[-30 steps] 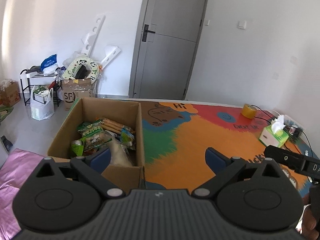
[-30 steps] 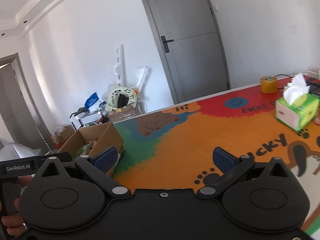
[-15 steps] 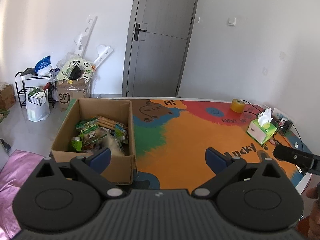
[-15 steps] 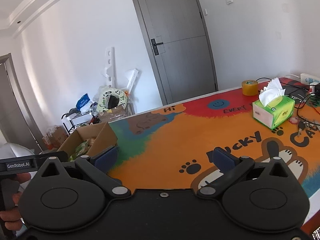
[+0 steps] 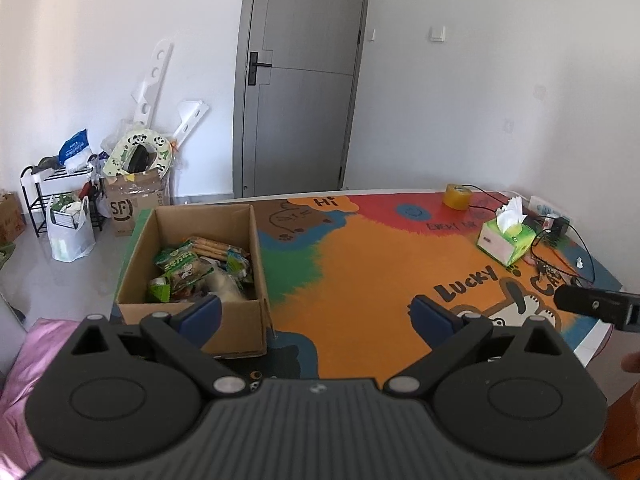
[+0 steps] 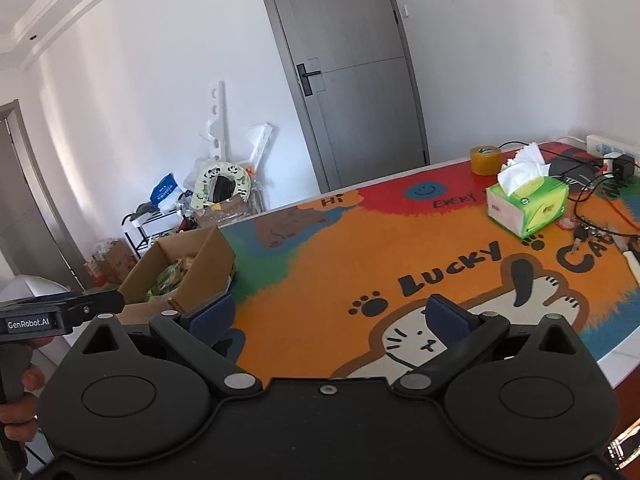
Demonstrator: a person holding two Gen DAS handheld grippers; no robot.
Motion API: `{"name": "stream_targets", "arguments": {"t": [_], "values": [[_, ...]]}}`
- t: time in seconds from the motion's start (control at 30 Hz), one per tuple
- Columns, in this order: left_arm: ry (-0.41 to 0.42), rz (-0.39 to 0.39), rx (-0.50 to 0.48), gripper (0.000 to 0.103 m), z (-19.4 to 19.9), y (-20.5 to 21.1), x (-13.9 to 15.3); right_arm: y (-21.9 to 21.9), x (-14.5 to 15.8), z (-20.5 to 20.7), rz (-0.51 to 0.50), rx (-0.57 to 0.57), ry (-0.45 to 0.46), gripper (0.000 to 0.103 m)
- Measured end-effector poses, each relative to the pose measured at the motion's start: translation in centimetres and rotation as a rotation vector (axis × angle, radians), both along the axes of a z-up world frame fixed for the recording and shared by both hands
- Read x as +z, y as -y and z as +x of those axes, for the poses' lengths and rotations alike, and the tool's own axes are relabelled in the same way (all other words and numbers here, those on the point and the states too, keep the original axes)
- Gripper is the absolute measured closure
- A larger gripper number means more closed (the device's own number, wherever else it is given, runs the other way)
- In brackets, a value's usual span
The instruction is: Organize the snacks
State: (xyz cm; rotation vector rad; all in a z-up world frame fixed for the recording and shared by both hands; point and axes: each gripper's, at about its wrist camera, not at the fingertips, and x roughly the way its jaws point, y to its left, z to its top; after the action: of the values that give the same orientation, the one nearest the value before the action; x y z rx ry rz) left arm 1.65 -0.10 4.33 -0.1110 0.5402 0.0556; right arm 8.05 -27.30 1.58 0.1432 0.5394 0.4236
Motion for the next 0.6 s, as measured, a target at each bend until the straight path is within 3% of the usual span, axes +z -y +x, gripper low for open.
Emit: {"name": "stream_targets", "arguments": {"t": [0.6], "values": [[-0.001,0.053,-0.002,0.003,-0.65,0.39,-0.24,-0.64,-0.21,-0.84,-0.033,0.078,-0.041,0.000]]}}
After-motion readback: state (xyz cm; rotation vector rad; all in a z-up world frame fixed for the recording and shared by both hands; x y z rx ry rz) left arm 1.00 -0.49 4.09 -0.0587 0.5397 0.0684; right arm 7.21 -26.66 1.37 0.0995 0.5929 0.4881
